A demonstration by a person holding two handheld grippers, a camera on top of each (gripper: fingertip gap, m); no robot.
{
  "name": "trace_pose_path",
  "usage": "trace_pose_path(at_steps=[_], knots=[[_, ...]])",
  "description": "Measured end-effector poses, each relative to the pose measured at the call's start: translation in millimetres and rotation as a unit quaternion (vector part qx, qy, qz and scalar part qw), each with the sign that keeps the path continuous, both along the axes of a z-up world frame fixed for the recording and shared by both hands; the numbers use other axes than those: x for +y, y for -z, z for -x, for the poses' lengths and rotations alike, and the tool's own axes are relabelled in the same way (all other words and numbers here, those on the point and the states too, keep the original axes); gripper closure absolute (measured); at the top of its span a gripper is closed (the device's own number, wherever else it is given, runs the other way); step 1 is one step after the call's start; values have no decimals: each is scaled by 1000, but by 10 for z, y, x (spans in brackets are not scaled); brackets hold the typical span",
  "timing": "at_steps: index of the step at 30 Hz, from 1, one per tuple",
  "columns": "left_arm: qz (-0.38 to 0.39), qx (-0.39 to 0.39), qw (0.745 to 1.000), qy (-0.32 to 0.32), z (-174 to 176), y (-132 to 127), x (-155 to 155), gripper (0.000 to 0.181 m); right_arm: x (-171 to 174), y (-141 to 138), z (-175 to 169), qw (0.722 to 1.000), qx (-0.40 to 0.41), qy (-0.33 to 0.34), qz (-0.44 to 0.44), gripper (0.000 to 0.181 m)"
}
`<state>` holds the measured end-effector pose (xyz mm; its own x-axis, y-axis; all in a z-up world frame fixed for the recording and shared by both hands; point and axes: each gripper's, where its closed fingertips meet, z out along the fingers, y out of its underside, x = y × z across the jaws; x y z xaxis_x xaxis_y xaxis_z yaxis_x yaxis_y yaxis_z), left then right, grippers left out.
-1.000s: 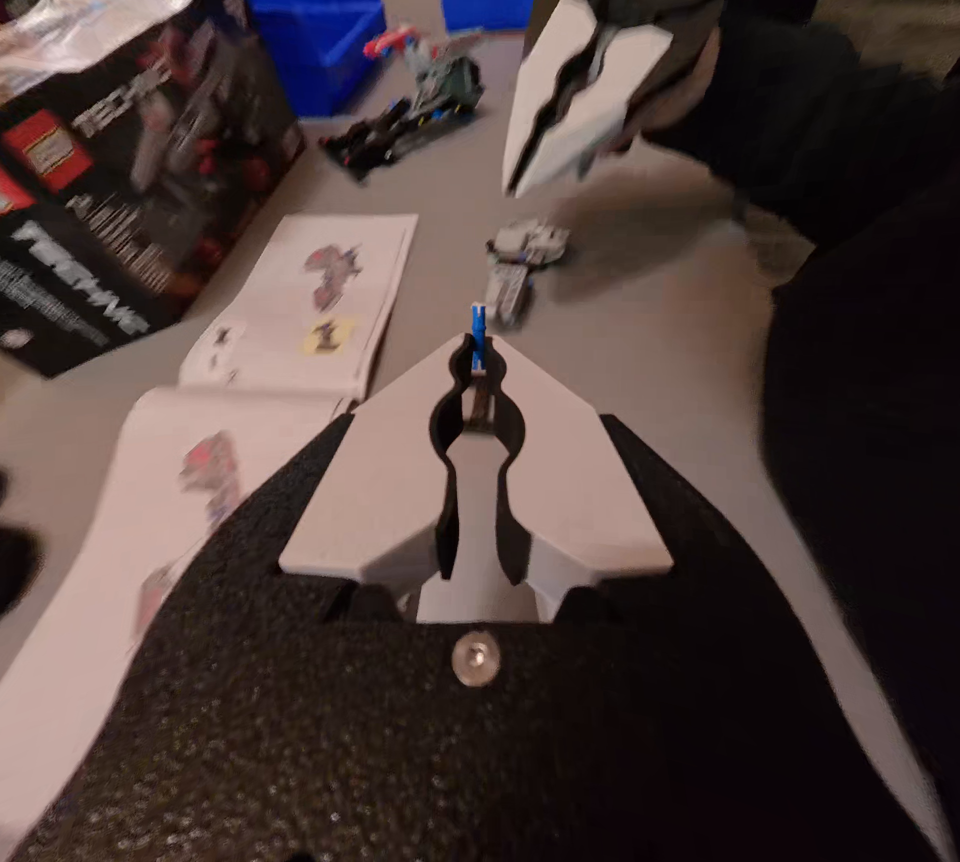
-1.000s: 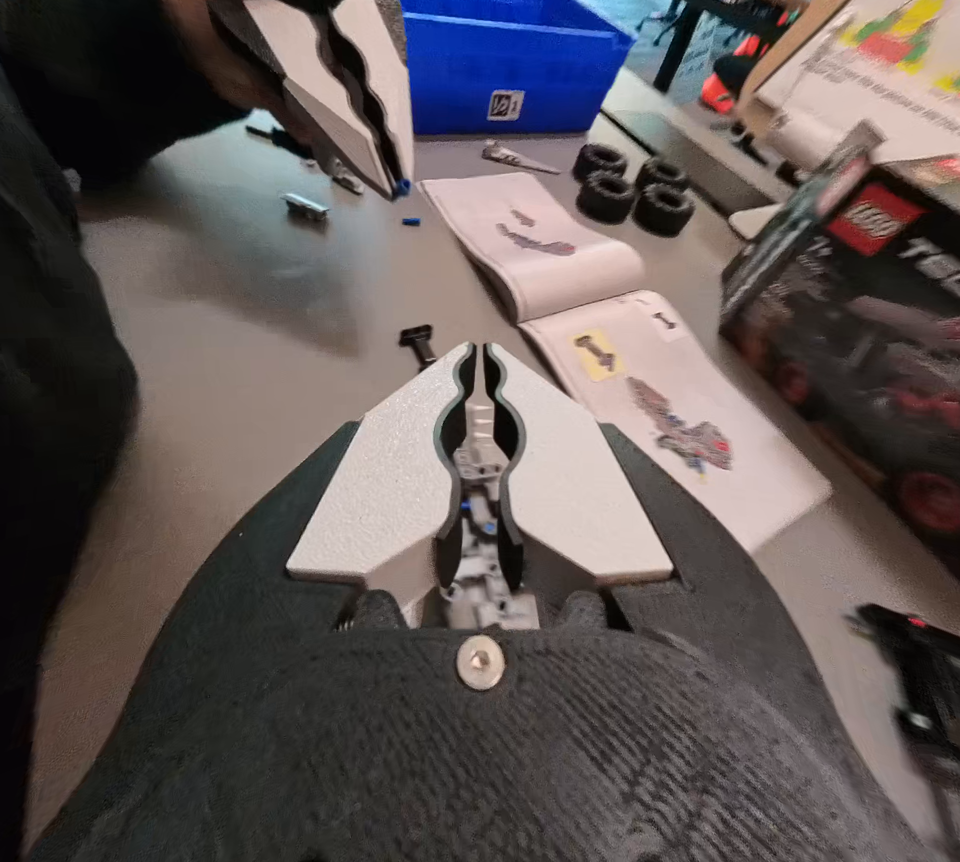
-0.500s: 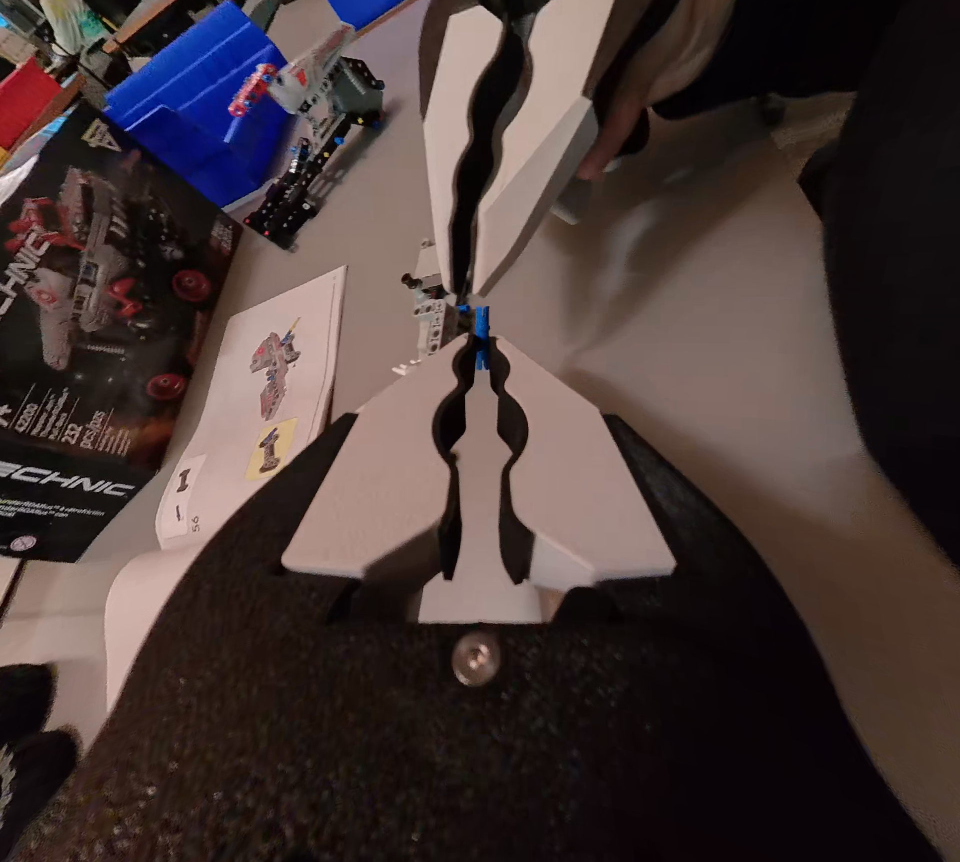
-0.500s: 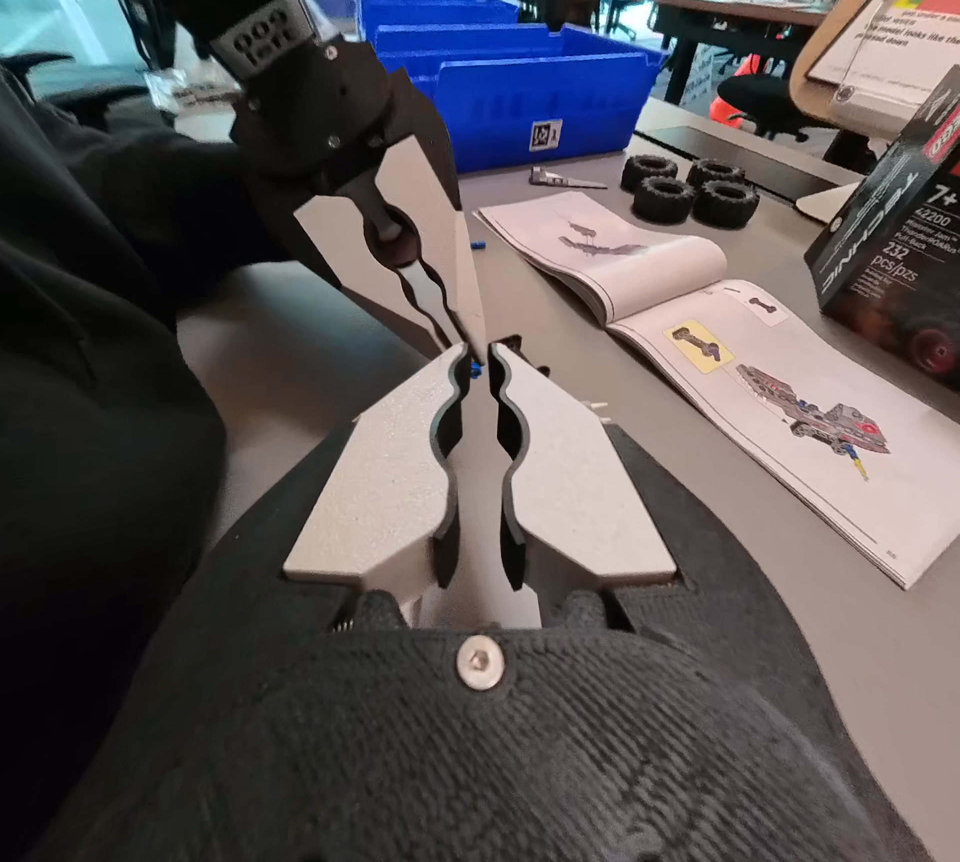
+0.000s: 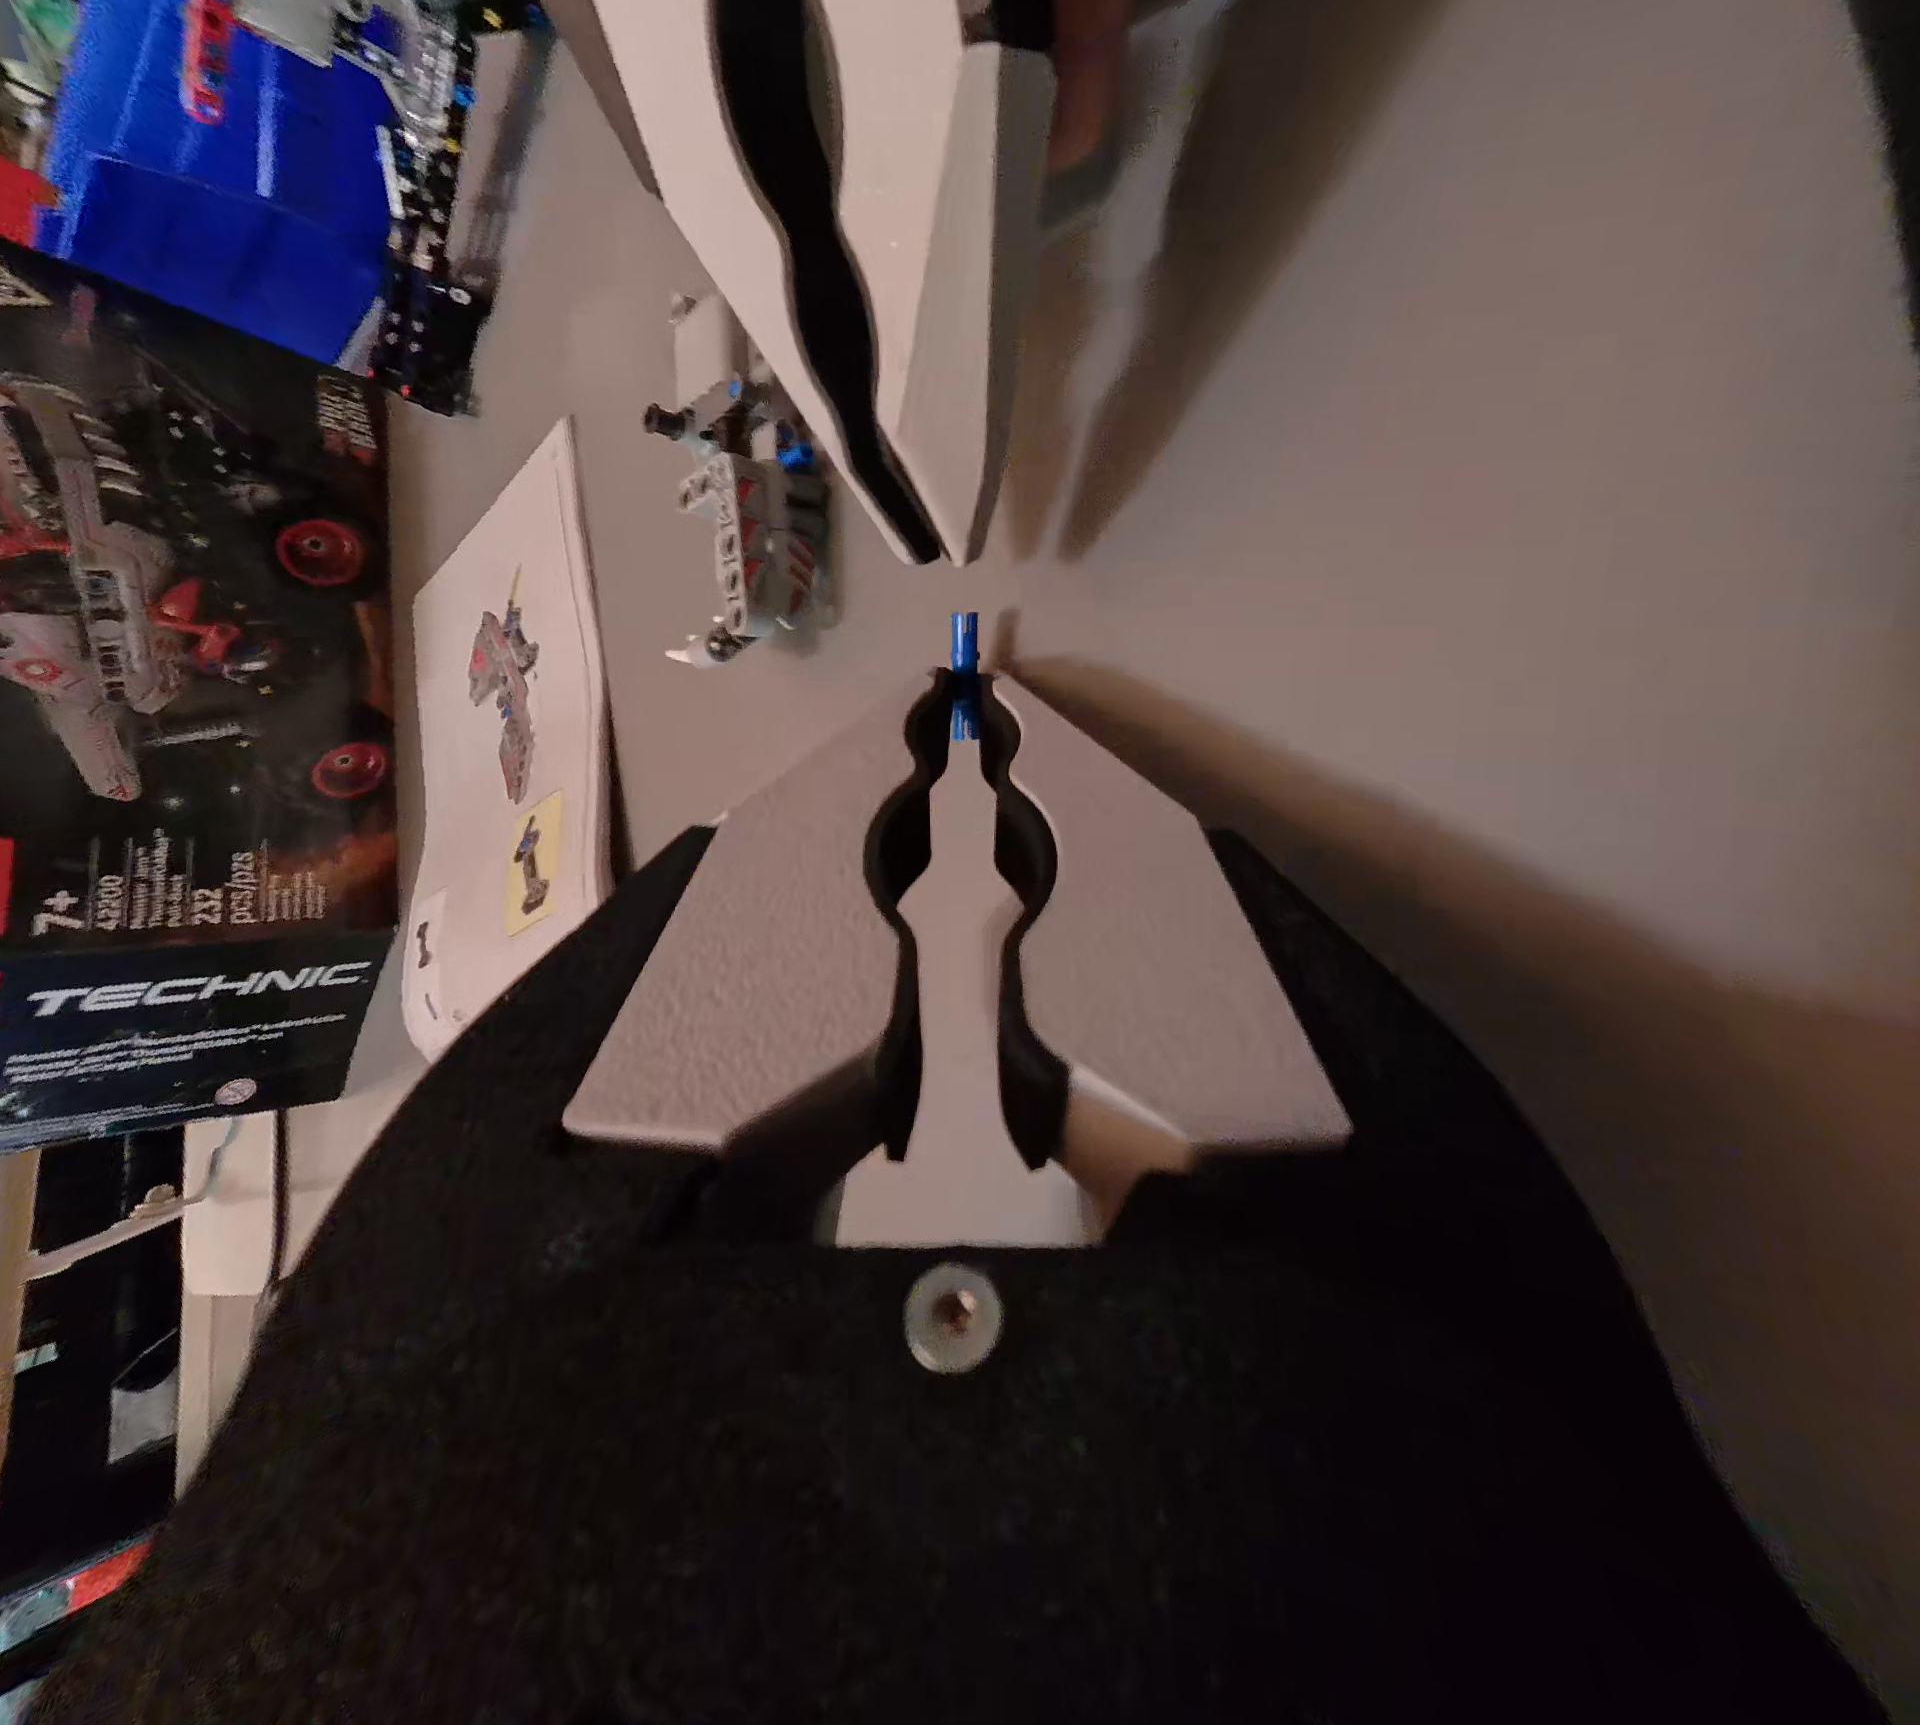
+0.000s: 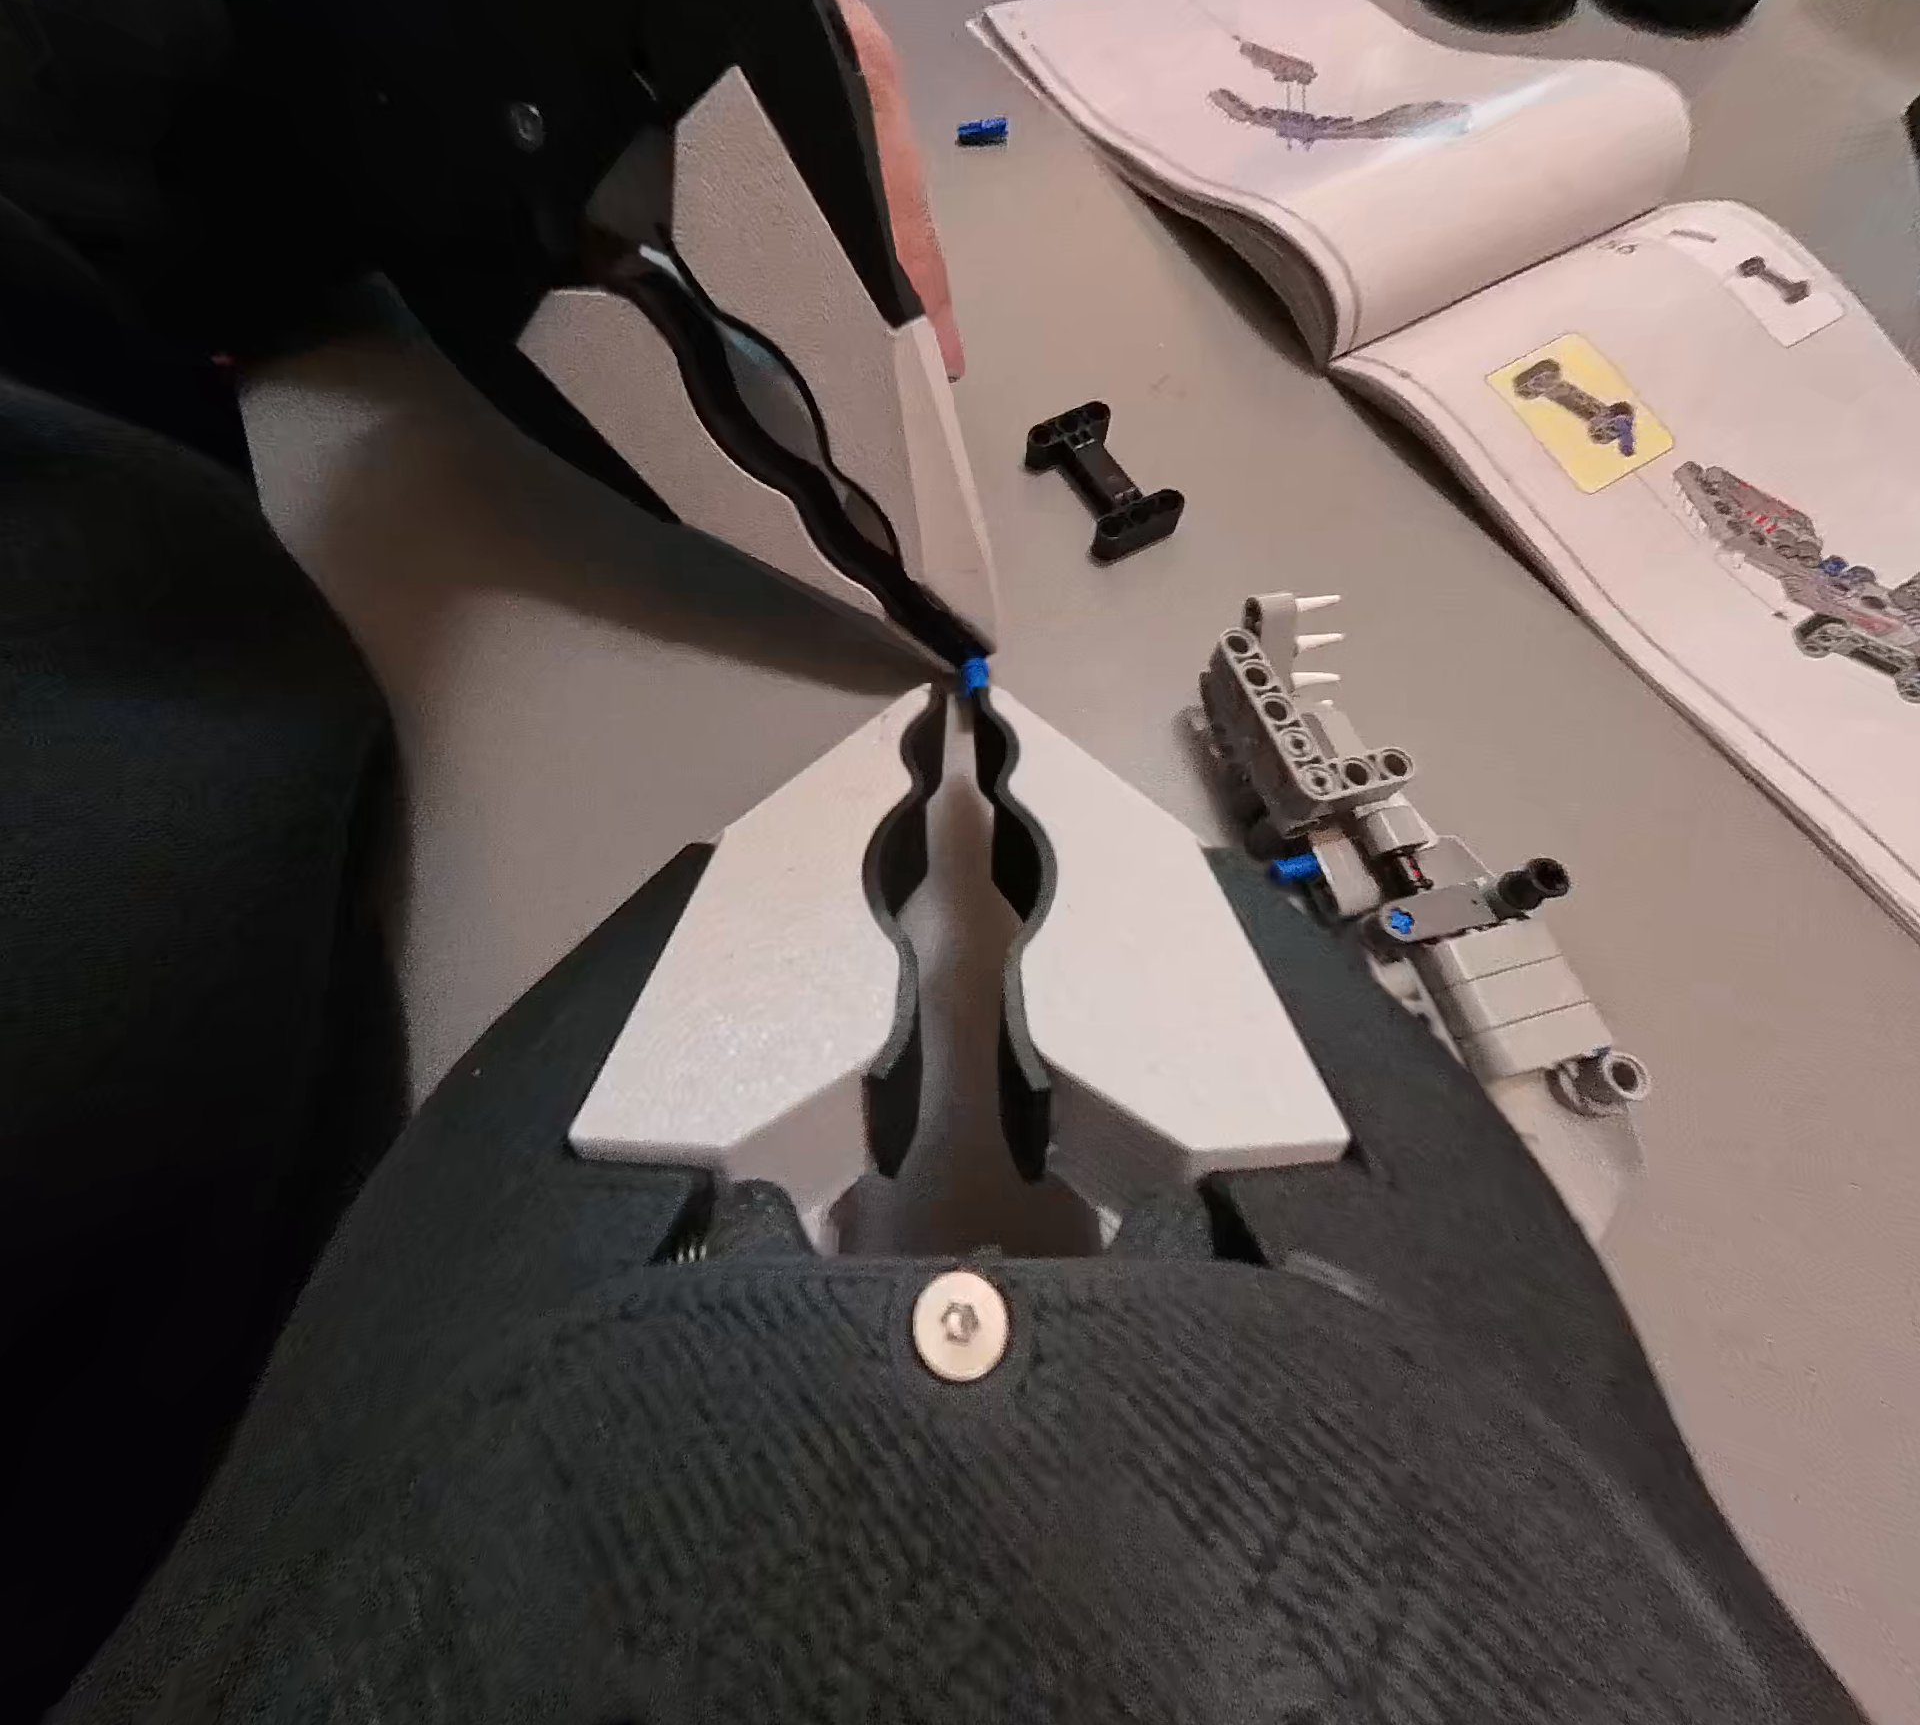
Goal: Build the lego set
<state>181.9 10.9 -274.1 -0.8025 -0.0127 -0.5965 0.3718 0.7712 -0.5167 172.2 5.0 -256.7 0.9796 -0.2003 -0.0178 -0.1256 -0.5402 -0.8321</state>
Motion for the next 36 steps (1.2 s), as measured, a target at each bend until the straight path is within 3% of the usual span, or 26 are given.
trace_pose_path(at_steps=[9,25,36], knots=[[24,78,997,-4,72,38,-47,180,-28,206,43,998,28,2,60,181],[86,172,981,-30,91,-5,25,166,-30,206,7,998,28,7,60,180],[122,224,966,-45,107,-98,178,166,24,203,9,998,6,-8,64,167]])
